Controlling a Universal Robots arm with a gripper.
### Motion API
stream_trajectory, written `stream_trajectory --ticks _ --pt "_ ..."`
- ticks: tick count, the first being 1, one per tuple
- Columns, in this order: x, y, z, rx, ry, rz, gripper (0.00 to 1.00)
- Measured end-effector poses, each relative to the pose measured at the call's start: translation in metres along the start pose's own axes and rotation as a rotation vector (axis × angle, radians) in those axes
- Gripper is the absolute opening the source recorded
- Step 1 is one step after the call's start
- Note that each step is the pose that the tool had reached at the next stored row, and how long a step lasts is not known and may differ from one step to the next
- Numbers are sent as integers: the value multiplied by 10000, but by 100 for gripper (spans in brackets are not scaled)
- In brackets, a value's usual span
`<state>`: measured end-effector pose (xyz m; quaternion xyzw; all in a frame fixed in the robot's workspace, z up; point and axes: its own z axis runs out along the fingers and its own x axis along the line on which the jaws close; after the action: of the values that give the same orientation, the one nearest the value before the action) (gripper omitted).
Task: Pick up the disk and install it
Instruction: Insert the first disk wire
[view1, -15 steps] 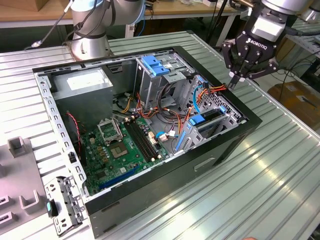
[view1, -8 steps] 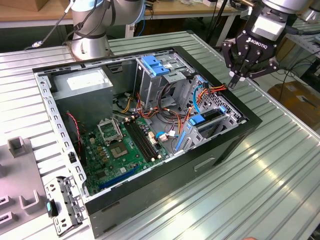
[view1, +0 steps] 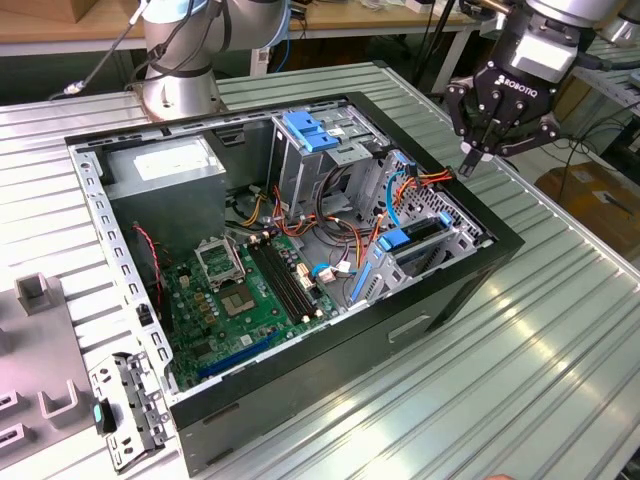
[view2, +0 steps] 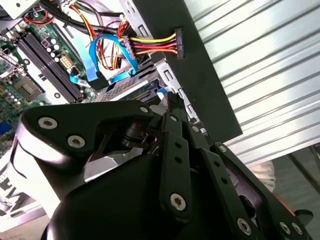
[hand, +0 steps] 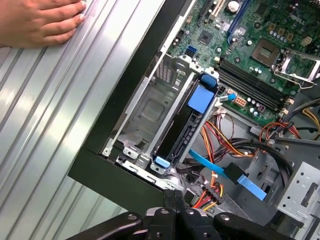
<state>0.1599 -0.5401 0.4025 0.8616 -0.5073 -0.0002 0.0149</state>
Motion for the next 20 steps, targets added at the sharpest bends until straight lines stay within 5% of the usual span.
stream_trajectory --ticks 9,20 --pt "-85 -137 -2 -8 14 -95 11" --pt "-82 -153 2 14 53 -1535 11"
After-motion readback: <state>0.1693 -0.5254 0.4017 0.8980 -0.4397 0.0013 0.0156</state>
